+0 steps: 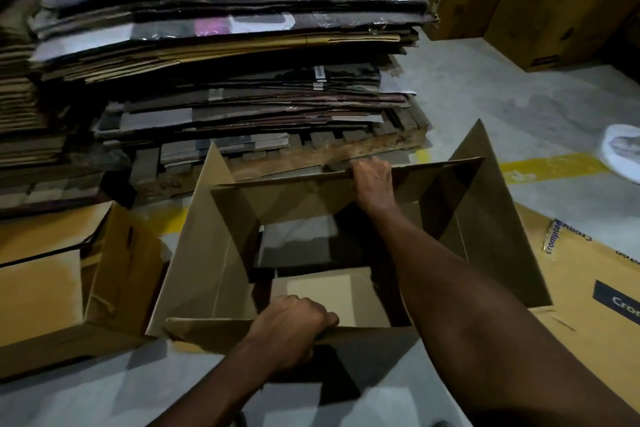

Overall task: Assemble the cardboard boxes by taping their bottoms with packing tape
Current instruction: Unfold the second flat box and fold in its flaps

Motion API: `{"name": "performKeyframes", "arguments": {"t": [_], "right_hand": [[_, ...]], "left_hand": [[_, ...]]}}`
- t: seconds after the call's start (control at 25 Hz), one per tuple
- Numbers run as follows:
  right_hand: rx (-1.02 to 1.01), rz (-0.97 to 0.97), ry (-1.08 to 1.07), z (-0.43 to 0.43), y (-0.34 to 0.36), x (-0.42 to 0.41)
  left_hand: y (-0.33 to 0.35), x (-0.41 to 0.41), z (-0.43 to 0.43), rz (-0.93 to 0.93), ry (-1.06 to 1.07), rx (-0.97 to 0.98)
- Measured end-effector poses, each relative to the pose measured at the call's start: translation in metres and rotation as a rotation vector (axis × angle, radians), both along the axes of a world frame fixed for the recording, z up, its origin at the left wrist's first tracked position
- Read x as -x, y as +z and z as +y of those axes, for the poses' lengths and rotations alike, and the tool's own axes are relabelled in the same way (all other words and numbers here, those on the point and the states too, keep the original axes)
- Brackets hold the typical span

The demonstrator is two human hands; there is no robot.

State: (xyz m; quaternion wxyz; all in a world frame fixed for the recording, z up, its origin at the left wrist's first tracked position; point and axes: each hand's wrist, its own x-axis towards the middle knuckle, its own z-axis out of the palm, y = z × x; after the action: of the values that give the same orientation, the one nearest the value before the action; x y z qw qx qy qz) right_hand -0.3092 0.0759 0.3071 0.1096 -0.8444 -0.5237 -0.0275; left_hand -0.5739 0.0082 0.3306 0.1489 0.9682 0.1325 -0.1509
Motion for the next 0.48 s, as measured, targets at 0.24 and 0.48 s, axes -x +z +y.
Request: {"name": "performKeyframes", "arguments": {"t": [0.24, 0.48], "right_hand": [[0.008, -0.069, 0.035, 0.010, 0.003, 0.023], [0.075, -0.038, -0.239, -0.027, -0.007, -0.028]], "left_hand": [[-0.003, 0.025, 0.008, 0.013, 0.061, 0.068], [-0.011, 0.054, 0.032, 0.138, 0.143, 0.120]]}}
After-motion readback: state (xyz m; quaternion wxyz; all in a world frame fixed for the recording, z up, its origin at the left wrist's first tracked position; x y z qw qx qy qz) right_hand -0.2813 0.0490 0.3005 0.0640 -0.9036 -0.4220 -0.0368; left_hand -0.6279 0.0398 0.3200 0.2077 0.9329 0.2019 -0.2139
